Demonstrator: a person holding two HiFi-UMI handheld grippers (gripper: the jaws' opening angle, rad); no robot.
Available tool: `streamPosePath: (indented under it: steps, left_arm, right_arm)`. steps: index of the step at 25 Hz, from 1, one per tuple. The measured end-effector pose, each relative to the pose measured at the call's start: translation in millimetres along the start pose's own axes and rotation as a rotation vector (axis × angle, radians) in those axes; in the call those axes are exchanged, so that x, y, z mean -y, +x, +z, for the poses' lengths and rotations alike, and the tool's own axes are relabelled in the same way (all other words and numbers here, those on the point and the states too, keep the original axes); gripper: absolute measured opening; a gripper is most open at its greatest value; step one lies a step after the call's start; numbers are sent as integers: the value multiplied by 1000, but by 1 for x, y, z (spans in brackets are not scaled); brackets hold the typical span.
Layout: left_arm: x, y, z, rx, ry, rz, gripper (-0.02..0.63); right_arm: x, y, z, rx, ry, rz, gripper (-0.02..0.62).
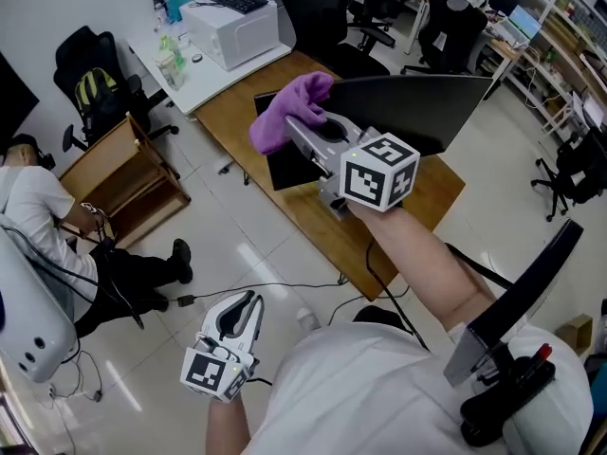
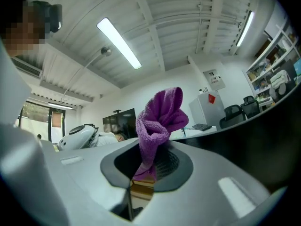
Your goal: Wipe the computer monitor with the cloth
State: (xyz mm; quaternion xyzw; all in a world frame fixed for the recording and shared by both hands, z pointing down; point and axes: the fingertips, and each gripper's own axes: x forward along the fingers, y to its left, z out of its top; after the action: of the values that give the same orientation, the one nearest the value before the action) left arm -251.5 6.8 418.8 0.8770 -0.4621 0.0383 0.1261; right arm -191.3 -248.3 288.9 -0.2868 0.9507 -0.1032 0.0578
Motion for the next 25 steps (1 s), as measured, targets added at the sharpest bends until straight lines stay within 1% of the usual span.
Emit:
streamPosePath:
  steps: [2, 5, 7, 10, 12, 15, 18, 22, 25]
  left_arm:
    - [7, 13, -3, -13, 2, -47, 69]
    - [21, 38, -1, -21, 27, -124, 70]
    - [34, 54, 5, -18, 49, -169, 71]
    - [59, 76, 15, -12, 75, -213, 71]
    - [76, 91, 20, -14, 89, -241, 71]
    - [104, 114, 27, -28, 99, -300, 69]
    - [138, 131, 31, -32, 120, -324, 71]
    - [200, 147, 28, -31, 144, -327, 71]
    - [228, 151, 18, -48, 149, -325, 69]
  right_arm:
    - [11, -38, -10, -23, -41, -48, 48]
    - [37, -107, -30, -66, -77, -153, 48]
    - [58, -157, -43, -90, -79, -235, 48]
    - [90, -236, -54, -105, -67, -366, 48]
    - [104, -282, -55, -112, -69, -430, 48]
    - [114, -342, -57, -117, -64, -506, 48]
    - [121, -384, -58, -121, -63, -538, 48]
    - [125, -439, -63, -132, -68, -527, 48]
    - [124, -463, -70, -147, -82, -515, 48]
